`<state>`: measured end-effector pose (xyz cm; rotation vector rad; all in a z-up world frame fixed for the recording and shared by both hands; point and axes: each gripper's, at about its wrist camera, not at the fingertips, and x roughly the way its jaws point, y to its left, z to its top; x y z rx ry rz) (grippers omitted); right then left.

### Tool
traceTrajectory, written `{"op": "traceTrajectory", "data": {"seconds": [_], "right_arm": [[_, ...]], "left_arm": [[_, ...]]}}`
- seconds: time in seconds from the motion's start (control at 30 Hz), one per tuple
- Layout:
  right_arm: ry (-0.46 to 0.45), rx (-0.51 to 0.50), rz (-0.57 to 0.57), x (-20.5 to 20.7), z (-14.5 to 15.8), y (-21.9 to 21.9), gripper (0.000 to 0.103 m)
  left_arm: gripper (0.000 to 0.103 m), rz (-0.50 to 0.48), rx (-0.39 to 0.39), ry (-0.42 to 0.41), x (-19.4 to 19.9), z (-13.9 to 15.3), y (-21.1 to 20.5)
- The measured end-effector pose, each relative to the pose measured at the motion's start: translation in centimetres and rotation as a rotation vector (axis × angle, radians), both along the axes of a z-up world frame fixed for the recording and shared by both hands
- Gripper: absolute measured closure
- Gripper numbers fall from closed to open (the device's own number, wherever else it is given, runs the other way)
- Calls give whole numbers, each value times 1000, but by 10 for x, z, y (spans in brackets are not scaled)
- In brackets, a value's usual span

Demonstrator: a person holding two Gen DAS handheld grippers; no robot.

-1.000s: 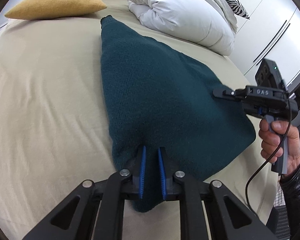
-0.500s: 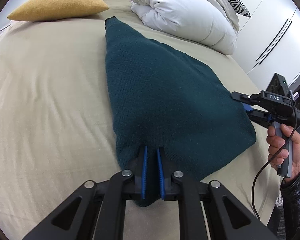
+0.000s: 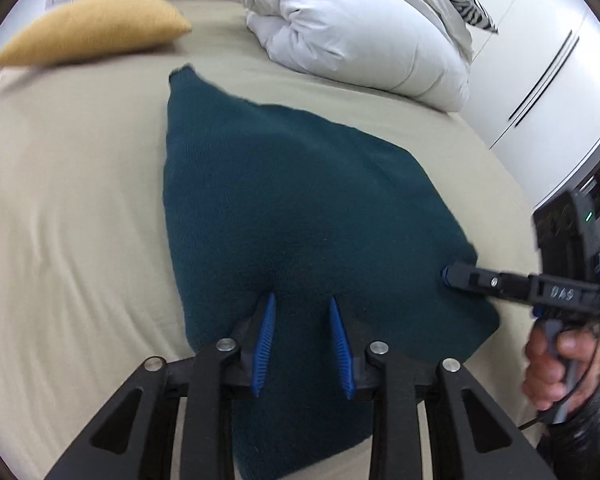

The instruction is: Fold small clothes

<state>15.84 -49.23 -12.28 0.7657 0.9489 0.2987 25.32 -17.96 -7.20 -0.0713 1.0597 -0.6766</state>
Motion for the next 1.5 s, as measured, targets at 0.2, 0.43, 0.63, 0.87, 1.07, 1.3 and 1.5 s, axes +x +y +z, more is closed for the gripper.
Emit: {"op": "traceTrajectory", "data": {"seconds": [0.2, 0.43, 0.63, 0.87, 1.07, 1.3, 1.5], "right_arm": [[-6, 54, -31, -25, -11, -32, 101], [-89, 11, -40, -12, 39, -30, 91], [12, -26, -46, 45, 10, -14, 95], [-36, -14, -73, 60, 20, -29, 91], [50, -101, -74, 109, 14, -29, 92], [19, -100, -241, 91, 16, -56, 90], [-149, 19, -32, 46, 54, -29, 88]], "left_arm": [[93, 30, -110, 74, 3, -5, 25], [58, 47, -69, -61, 6, 30, 11], [57, 69, 95, -93, 55, 13, -13], [55, 63, 78, -94, 61, 3, -3], [55, 70, 89, -98, 60, 1, -2], [55, 66, 111, -120, 57, -1, -4], [55, 69, 125, -138, 55, -2, -7]]}}
